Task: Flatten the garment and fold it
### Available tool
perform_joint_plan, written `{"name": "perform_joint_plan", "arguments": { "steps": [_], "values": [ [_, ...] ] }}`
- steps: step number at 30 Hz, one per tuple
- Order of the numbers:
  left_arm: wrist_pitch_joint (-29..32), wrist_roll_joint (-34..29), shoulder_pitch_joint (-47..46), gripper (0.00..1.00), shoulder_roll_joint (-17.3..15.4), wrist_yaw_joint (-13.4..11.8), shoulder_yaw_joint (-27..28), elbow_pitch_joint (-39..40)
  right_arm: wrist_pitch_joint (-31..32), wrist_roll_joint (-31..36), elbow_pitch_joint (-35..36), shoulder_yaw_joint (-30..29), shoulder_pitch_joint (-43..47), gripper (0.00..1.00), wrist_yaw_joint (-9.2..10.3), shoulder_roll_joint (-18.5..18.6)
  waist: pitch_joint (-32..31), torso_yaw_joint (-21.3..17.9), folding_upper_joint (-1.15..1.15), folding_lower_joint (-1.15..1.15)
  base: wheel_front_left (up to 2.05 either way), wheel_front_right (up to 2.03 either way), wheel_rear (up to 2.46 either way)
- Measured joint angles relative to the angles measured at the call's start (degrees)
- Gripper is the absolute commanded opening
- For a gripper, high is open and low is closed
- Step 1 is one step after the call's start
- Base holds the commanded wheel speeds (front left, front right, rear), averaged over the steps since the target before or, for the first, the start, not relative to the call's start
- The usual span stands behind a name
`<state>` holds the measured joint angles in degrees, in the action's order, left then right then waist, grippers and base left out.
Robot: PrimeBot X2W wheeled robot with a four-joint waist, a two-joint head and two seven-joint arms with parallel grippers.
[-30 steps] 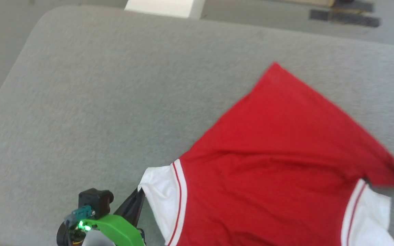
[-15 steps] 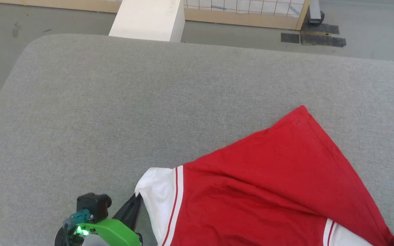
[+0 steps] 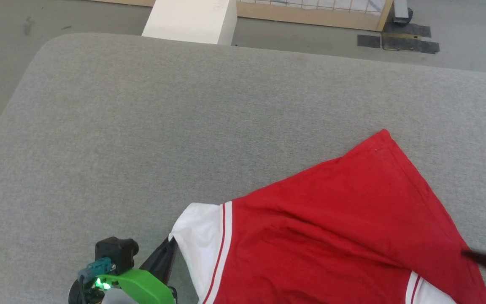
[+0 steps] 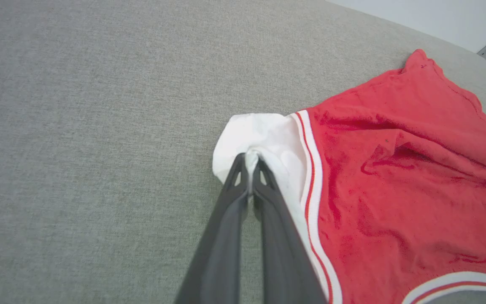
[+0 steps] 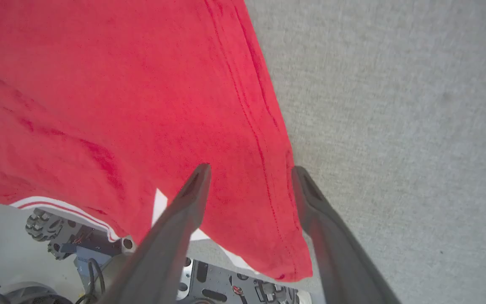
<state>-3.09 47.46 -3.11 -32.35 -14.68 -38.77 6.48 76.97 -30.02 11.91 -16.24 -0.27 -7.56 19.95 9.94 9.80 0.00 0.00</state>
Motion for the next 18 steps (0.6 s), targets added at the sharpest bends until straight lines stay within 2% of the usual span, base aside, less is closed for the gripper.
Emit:
{"name": "perform_joint_plan", "arguments": {
  "steps": [3, 7, 15, 18],
  "values": [
    [0.0, 0.0, -0.5, 0.0, 0.0, 0.0, -0.2, 0.7, 0.7, 0.0, 1.1, 0.3, -5.9, 1.0, 0.0, -0.1, 0.4, 0.7, 0.0, 0.0, 0.0, 0.0, 0.0],
    [0.1, -0.3, -1.8, 0.0, 0.2, 0.0, -0.5, 2.3, -0.2, 0.8, -0.1, 3.4, -15.1, 1.0, 0.0, -0.7, 1.6, 1.9, 0.0, 0.0, 0.0, 0.0, 0.0],
    [0.2, -2.4, -4.8, 0.0, 1.8, 0.1, -1.7, 4.3, -3.5, 7.6, -11.5, 11.0, -28.0, 1.0, 0.0, -1.4, 5.6, 5.2, 0.0, 0.0, 0.0, 0.0, 0.0],
    [0.2, -2.6, -5.6, 0.0, 2.4, 0.6, -2.1, 4.4, -4.6, 9.7, -16.5, 12.1, -31.7, 1.0, 0.0, -1.2, 7.2, 6.7, 0.0, 0.0, 0.0, 0.0, 0.0]
  ]
}}
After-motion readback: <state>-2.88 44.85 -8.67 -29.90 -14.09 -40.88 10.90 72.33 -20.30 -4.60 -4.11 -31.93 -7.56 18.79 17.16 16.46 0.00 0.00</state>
